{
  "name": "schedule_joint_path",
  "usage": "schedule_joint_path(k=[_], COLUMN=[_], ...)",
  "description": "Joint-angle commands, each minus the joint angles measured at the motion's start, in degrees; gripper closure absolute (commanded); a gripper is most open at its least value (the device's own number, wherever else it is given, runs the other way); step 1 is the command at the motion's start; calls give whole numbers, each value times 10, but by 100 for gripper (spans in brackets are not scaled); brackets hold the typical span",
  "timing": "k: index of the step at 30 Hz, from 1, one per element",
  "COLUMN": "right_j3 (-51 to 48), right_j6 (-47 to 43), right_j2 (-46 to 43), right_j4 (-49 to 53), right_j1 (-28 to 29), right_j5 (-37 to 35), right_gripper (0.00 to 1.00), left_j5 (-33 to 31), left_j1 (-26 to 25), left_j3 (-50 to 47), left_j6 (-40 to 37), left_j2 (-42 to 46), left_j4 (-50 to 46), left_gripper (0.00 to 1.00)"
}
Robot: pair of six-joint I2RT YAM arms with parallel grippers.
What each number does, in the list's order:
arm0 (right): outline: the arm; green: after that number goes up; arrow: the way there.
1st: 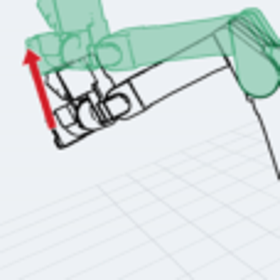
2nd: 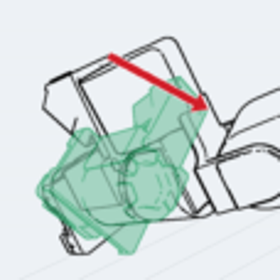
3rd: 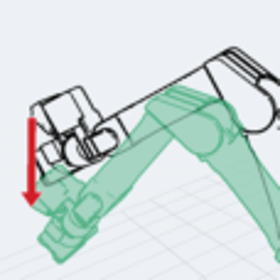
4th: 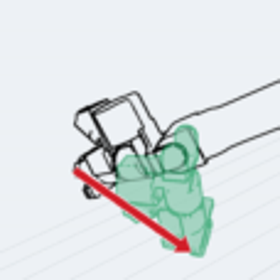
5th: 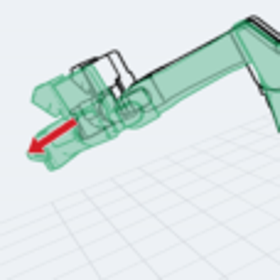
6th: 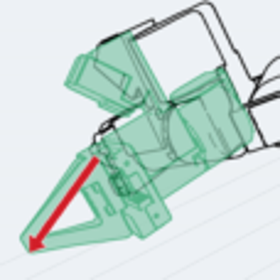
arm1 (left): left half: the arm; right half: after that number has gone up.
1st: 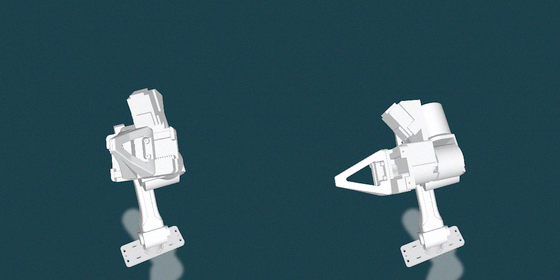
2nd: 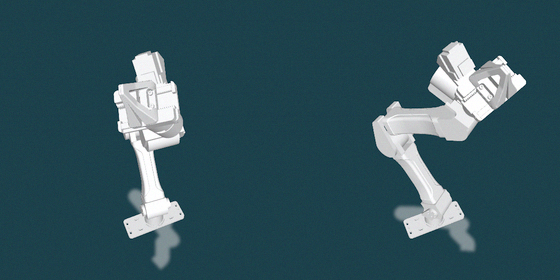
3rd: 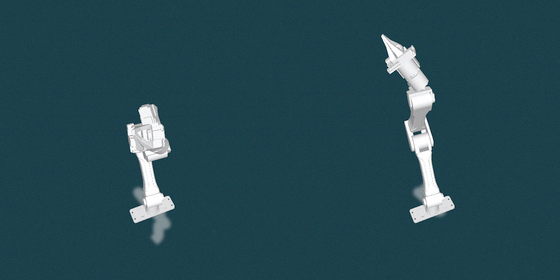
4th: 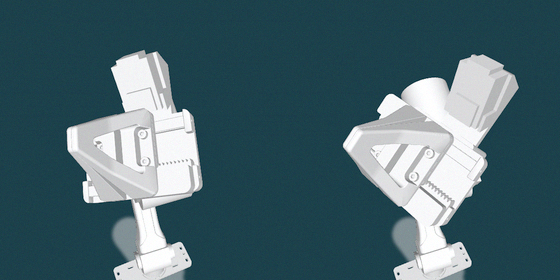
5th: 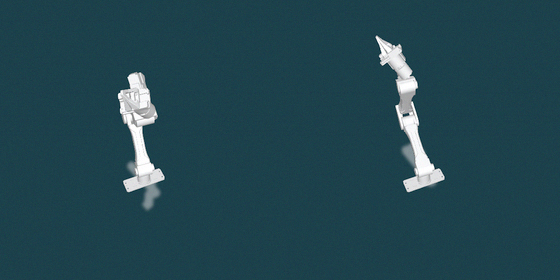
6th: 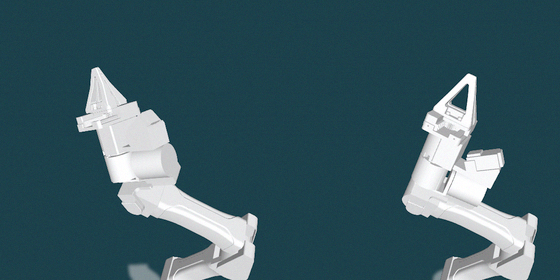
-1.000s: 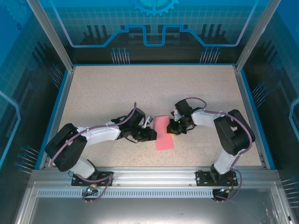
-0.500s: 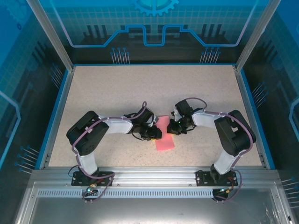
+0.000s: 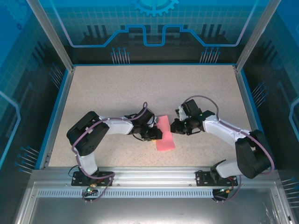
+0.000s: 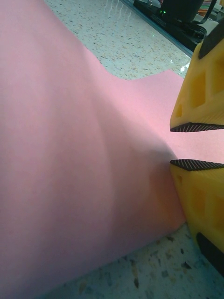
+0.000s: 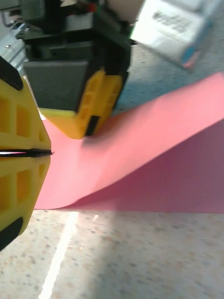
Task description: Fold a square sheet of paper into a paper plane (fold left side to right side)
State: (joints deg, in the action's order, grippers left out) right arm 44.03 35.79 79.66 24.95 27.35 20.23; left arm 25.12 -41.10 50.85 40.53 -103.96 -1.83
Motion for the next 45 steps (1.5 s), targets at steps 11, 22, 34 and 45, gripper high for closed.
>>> schedule_joint_path(k=[11, 22, 34, 45], right_j3=[-61, -78, -78, -91], right_j6=[21, 6, 7, 7], right_j2=[72, 86, 83, 72], right_j4=[21, 62, 76, 87], right_j1=[50, 50, 51, 51], right_j5=[-16, -61, -81, -87], right_gripper=[91, 91, 92, 92], left_j5=[-24, -32, -67, -88], left_j1=[-11, 14, 23, 73], left_j3=[26, 101, 108, 57], left_j6=[-16, -41, -68, -67], left_j2=[-9, -37, -70, -63], left_j4=[-77, -100, -96, -24], left_gripper=[73, 70, 71, 69])
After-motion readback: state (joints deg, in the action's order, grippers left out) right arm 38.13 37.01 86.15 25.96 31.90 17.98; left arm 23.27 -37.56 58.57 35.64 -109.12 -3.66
